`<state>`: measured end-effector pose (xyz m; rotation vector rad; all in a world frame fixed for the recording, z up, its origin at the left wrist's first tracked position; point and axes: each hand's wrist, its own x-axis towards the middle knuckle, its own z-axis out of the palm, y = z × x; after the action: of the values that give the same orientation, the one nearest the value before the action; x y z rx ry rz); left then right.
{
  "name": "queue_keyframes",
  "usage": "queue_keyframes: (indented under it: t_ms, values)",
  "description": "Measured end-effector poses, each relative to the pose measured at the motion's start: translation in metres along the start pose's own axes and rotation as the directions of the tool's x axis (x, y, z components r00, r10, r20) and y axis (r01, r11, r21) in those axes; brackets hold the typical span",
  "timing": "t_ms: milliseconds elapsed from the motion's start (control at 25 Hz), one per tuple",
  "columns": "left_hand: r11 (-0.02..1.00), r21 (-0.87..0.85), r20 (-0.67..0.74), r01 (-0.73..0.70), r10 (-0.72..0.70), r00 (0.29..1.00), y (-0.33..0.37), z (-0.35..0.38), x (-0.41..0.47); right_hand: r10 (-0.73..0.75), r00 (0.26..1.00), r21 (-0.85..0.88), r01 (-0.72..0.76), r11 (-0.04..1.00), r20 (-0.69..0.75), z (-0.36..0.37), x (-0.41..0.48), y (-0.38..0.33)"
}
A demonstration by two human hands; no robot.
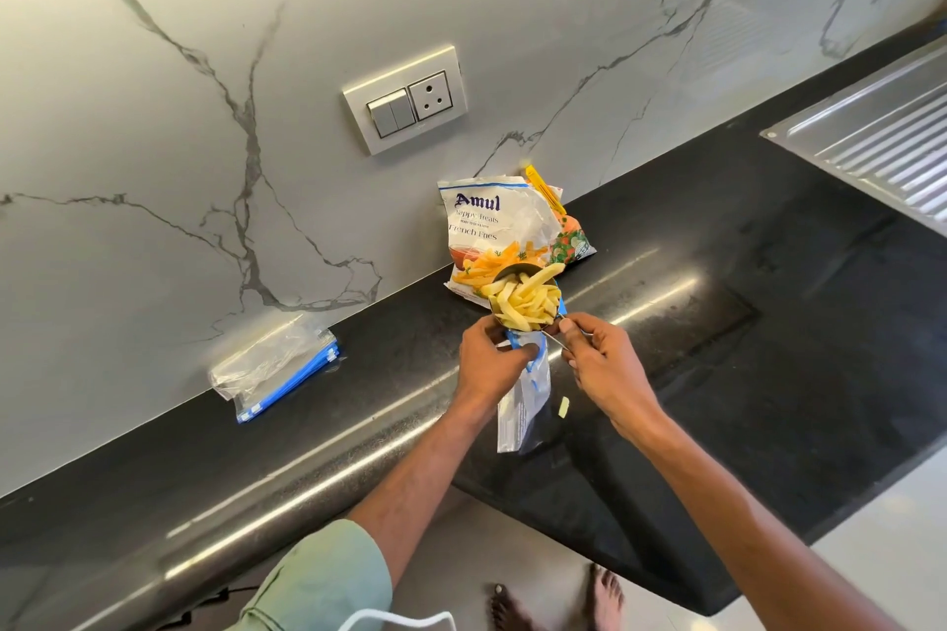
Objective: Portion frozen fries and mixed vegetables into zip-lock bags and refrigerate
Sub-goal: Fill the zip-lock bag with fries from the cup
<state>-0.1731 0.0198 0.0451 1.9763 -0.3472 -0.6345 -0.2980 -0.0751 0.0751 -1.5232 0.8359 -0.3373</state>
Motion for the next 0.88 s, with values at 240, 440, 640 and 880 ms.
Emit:
queue_keyframes:
  t_ms: [240, 440, 640, 880]
  values:
    - [0.998, -0.051, 0.015, -0.037, 0.038, 0.999, 0.002, -0.011, 0.0, -0.025, 0.999, -0.059, 0.023, 0.998, -0.031, -0.005, 0.0, 0.01]
    - [0.988, 0.075, -0.024, -0.138, 0.14, 0.99, 0.007, -0.014, -0.005, -0.02, 0.998, -0.075, 0.016, 0.997, -0.058, -0.004, 0.0, 0.019]
    - [0.977, 0.119, -0.041, -0.177, 0.183, 0.982, 0.009, -0.021, -0.001, -0.018, 0.999, -0.08, 0.014, 0.997, -0.041, -0.003, 0.0, 0.022]
    - [0.968, 0.1, 0.034, -0.23, 0.228, 0.973, 0.013, -0.028, 0.003, -0.031, 0.998, -0.147, 0.023, 0.989, -0.055, -0.003, -0.001, 0.025]
